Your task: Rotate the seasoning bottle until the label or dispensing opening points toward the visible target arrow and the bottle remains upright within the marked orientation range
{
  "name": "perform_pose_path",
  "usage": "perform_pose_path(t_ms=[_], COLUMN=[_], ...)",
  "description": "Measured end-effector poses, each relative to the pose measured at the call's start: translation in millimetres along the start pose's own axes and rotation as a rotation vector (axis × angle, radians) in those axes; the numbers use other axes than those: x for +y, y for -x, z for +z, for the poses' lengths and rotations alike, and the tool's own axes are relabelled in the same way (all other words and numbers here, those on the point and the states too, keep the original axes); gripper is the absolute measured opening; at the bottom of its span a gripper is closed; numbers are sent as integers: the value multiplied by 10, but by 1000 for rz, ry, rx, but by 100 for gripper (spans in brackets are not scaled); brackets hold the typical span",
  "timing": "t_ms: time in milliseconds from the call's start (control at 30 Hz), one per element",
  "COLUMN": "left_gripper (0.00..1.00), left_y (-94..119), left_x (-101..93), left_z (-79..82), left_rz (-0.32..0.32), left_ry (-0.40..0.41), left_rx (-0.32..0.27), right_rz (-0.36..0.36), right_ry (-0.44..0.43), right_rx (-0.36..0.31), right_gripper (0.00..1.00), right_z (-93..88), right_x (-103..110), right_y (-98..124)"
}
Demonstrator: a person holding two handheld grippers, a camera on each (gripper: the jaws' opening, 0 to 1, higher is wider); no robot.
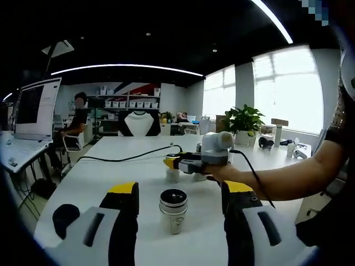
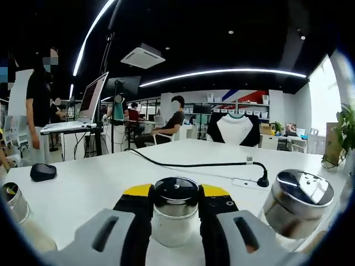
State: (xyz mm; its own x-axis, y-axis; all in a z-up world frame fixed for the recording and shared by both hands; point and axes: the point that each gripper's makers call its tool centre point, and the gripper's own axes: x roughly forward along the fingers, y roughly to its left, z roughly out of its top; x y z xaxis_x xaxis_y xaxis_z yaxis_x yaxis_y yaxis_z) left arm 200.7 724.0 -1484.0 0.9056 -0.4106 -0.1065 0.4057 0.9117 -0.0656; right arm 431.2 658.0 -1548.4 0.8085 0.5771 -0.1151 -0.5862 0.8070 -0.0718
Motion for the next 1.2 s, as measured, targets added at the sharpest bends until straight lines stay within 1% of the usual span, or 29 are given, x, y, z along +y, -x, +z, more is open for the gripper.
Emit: perform_pose_path(t_ms=[100,267,367,433,500,567,633,733,833,933,967,1000,1033,1067,1100,1167,1200], left_gripper=[63,63,63,63,63,62,62,61,60,59,59,59,59,59,59,59,59], left_y=[2,-11,-36,-60,-96,-121,-148,-178,-212,-258,-288,-306,-316,-353,-380,-425,-439], left_x=[-37,-133,-212,-275,-386,-461,-556,-669,-761,-894,-981,-1022,-1044,-1119,-1164,-1241,-1280], left_z=[18,77,102,104,107,104,95,97,84,41,27,20,16,2,-5,-11,-7], left_rz=[-5,-20,-34,-48,-73,-89,-114,-140,-161,-197,-222,-235,-241,-265,-278,-308,-326], left_ry=[-1,-11,-14,-15,-20,-20,-22,-32,-38,-35,-32,-33,-32,-33,-34,-28,-27], left_rx=[-4,-13,-21,-22,-24,-24,-19,-17,-10,2,5,7,9,13,15,19,20], right_rz=[33,82,122,145,161,175,192,220,263,295,317,333,340,378,395,461,478], right_ry=[-31,-27,-19,-33,-34,-40,-62,-71,-99,-95,-93,-102,-101,-102,-108,-147,-156], right_rx=[3,-8,-12,-15,-17,-19,-26,-31,-58,-79,-82,-89,-90,-100,-103,-118,-122], right_gripper=[28,28,28,28,28,28,28,28,28,28,28,28,28,28,28,28,28], right_z=[-8,51,92,112,132,155,200,253,368,456,494,537,549,609,638,738,769], right_x=[44,147,219,248,259,235,241,282,335,378,404,418,426,470,489,564,580], right_y=[92,297,494,609,777,862,1004,1214,1475,1642,1736,1825,1855,1978,2039,2229,2294])
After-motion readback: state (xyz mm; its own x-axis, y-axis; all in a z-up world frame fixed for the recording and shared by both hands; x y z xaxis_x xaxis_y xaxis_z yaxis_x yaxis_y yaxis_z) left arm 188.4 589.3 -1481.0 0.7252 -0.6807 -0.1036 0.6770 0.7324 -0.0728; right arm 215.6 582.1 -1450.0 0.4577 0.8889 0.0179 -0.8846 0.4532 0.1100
